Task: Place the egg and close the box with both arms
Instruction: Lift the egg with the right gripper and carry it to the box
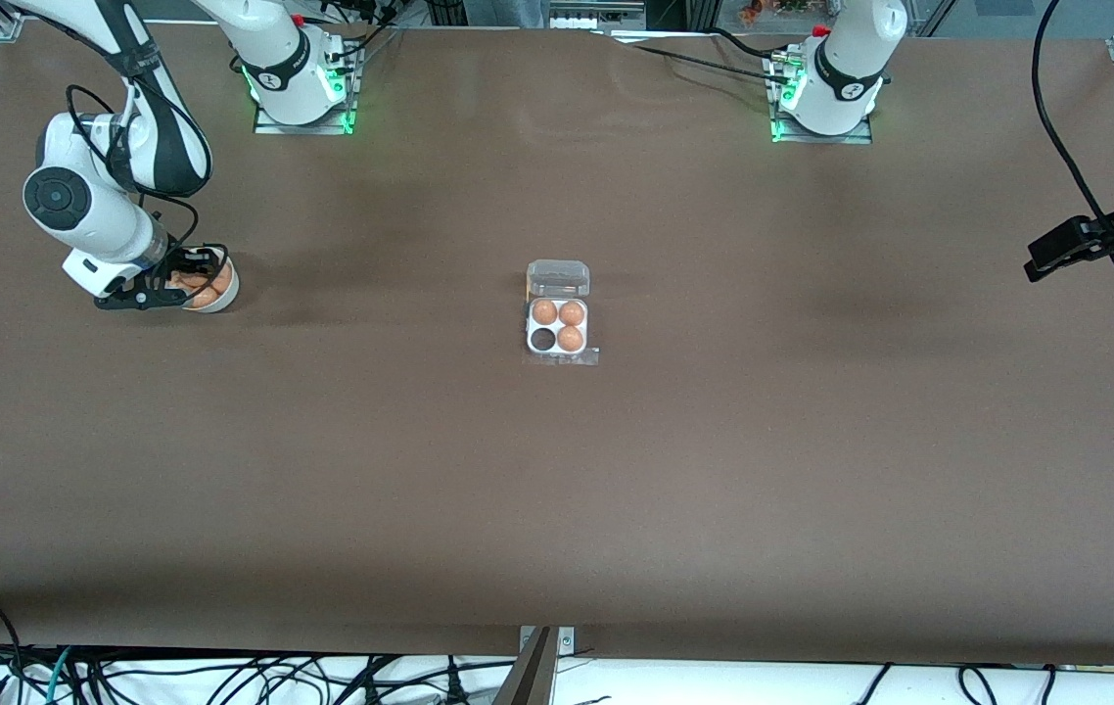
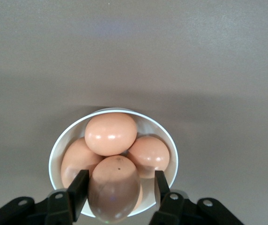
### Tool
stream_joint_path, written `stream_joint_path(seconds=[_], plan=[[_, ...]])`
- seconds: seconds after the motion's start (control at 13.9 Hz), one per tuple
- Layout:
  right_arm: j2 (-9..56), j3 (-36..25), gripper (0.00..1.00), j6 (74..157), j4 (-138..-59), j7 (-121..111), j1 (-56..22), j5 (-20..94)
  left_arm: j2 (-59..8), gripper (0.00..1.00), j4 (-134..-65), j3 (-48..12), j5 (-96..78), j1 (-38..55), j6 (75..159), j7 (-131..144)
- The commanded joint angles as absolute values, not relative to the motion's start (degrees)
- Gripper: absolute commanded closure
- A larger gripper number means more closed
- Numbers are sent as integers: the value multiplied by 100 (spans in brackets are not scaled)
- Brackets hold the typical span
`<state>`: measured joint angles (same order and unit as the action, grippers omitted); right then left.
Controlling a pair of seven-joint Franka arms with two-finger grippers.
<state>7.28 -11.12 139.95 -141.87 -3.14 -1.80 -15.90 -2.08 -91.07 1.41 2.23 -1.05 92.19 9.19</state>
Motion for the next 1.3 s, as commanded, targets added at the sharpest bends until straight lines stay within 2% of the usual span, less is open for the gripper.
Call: stream_joint_path(seconds=[0.0,0.58,1.01,1.22], plan=[[685,-1107,44,14045,-14273,-360,-158,-1679,-272,0,-8930,123,316,-141,9123,791],[773,-1099,68,14036,-14247,-308,-167,-1670,-281,0,-8930,114,325,-141,9123,791],[712,-1037,75,13580,-13975,-281,-202,-1635,-281,0,-8930,123,325,-132,9123,791],[712,-923,76,13036,-13651,-290,-202,-1547,-281,0,-8930,114,325,-132,9123,791]])
